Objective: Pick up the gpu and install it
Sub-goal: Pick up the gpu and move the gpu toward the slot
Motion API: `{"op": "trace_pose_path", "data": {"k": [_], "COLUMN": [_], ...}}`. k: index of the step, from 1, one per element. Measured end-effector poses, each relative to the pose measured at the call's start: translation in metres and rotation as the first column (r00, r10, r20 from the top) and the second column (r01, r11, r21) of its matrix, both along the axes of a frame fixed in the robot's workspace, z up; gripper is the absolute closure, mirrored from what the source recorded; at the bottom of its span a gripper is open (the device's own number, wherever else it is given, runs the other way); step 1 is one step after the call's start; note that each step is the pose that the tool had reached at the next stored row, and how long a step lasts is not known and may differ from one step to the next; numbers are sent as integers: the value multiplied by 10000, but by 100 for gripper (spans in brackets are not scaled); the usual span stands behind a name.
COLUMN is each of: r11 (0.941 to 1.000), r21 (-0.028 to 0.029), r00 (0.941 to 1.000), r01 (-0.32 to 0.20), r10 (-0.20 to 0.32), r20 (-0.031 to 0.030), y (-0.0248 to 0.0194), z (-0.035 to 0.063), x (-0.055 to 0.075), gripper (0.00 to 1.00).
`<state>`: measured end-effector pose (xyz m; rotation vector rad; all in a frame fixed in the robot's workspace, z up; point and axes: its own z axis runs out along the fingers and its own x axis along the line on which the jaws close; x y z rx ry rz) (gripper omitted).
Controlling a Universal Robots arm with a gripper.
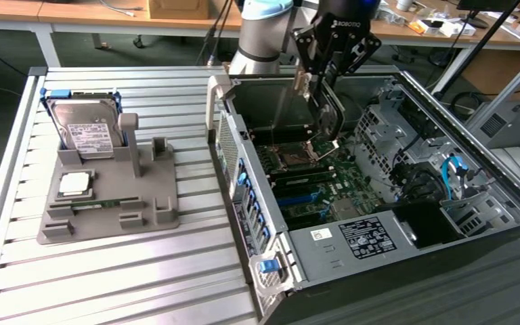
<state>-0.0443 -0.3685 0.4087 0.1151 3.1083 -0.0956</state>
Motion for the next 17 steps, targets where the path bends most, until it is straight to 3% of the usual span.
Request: {"op": "trace_pose_path", "data": {"k": [17], "r11": [10000], "r21": [-80], "r00": [10000], "r01": [-1], "r10": [1], "r20": [0], "y": [0], "z": [-17], "x": [132], "gripper": [73]}}
